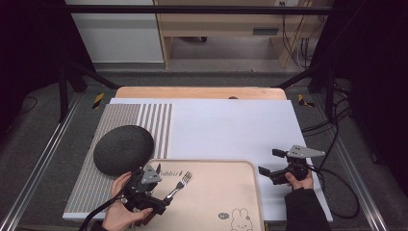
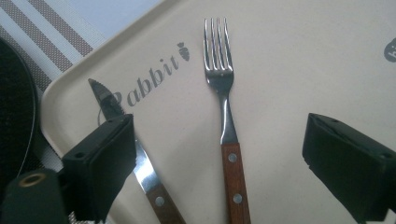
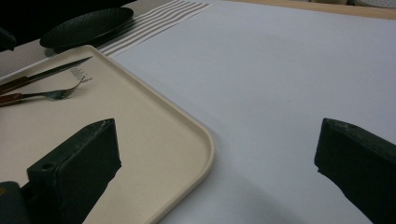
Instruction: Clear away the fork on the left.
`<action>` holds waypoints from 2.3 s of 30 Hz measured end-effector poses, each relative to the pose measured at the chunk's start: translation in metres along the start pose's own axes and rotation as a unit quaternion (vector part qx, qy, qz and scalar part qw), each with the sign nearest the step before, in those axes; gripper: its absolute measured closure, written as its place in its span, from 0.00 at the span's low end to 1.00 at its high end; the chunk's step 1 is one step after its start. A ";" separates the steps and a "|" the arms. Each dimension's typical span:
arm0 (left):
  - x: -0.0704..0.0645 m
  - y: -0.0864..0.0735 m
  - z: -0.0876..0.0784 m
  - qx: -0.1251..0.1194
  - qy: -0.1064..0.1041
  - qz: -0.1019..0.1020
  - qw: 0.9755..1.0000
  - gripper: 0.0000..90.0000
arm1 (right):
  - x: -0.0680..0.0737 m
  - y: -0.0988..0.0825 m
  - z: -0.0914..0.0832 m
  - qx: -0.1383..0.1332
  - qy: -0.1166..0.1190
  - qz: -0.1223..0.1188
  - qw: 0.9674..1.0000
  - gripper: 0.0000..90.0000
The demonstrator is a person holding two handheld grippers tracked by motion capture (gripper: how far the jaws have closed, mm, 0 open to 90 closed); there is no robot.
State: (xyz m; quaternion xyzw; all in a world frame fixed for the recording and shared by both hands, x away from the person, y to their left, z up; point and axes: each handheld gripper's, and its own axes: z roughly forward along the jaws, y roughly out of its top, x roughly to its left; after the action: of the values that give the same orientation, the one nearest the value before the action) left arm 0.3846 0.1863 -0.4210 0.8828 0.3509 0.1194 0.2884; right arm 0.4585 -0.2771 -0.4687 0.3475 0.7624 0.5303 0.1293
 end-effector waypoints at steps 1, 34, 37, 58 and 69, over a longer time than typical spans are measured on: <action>0.000 0.000 0.000 -0.001 0.002 0.000 1.000 0.10 | 0.000 0.000 0.000 0.000 0.000 0.001 1.000 0.00; -0.005 0.018 0.023 -0.020 -0.036 0.012 0.999 0.15 | 0.000 0.000 0.000 0.000 0.000 0.000 1.000 0.00; -0.006 0.018 0.026 -0.021 -0.044 0.010 0.999 0.19 | 0.000 0.000 0.000 0.001 0.000 0.000 1.000 0.00; -0.008 0.016 0.039 -0.009 -0.058 -0.006 0.998 0.59 | 0.000 0.000 0.000 0.002 0.000 0.001 1.000 0.00; -0.011 0.013 0.045 0.005 -0.052 -0.003 0.999 0.84 | 0.000 0.000 0.001 0.003 0.001 -0.001 1.000 0.00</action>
State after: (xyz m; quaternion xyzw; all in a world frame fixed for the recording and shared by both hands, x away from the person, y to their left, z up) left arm 0.4026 0.1514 -0.4498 0.8885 0.3384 0.0710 0.3018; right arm 0.4585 -0.2764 -0.4692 0.3465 0.7644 0.5285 0.1280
